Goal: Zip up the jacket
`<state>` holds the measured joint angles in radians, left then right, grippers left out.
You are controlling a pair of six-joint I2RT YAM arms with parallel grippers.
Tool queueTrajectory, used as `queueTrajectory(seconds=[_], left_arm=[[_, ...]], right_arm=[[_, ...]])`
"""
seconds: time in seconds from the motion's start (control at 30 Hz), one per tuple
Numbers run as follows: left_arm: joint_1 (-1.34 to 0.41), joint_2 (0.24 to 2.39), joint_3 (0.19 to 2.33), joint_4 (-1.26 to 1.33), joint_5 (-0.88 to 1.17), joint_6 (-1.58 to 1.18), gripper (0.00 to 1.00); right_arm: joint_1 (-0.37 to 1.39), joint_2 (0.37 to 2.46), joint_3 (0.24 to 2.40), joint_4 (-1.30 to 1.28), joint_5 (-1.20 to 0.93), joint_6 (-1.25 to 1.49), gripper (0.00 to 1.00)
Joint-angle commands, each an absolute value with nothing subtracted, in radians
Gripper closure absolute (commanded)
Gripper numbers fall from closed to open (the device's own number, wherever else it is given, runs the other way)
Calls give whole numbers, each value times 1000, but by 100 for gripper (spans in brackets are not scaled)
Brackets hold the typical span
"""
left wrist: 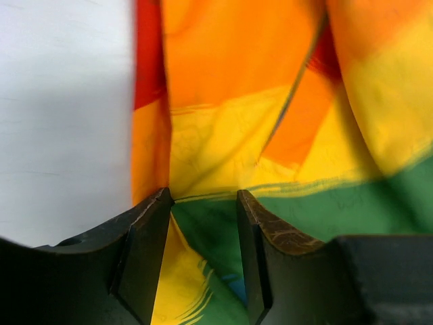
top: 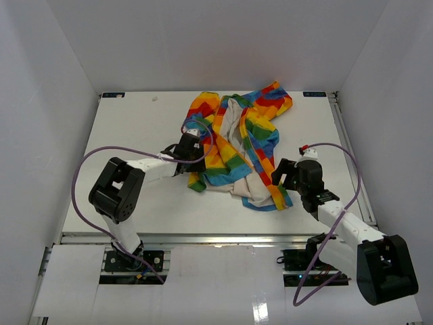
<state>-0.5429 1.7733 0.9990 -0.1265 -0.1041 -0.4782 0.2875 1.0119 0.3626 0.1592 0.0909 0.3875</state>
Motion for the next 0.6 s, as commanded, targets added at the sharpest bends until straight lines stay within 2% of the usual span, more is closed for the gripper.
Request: queueTrajectory(seconds=[0.0, 0.17, 0.23, 0.27, 0.4, 0.57], left_arm=[[-473, 1716, 977, -167, -244, -488, 43], [-475, 1557, 985, -153, -153, -468, 42], [-480, 1477, 957, -97, 18, -444, 42], [-482, 1453, 929, -45, 170, -435, 42], [-553, 1411, 906, 39, 423, -454, 42], [-725, 1545, 956, 28, 424, -486, 45]], right_arm=[[336, 1070, 367, 229, 86, 371, 17], [435, 1157, 388, 248, 87, 351, 19], [460, 1179, 388, 271, 64, 349, 20], [469, 1188, 388, 284, 60, 348, 21], [493, 1183, 366, 320, 47, 367, 25], [493, 1133, 345, 294, 130, 434, 27]])
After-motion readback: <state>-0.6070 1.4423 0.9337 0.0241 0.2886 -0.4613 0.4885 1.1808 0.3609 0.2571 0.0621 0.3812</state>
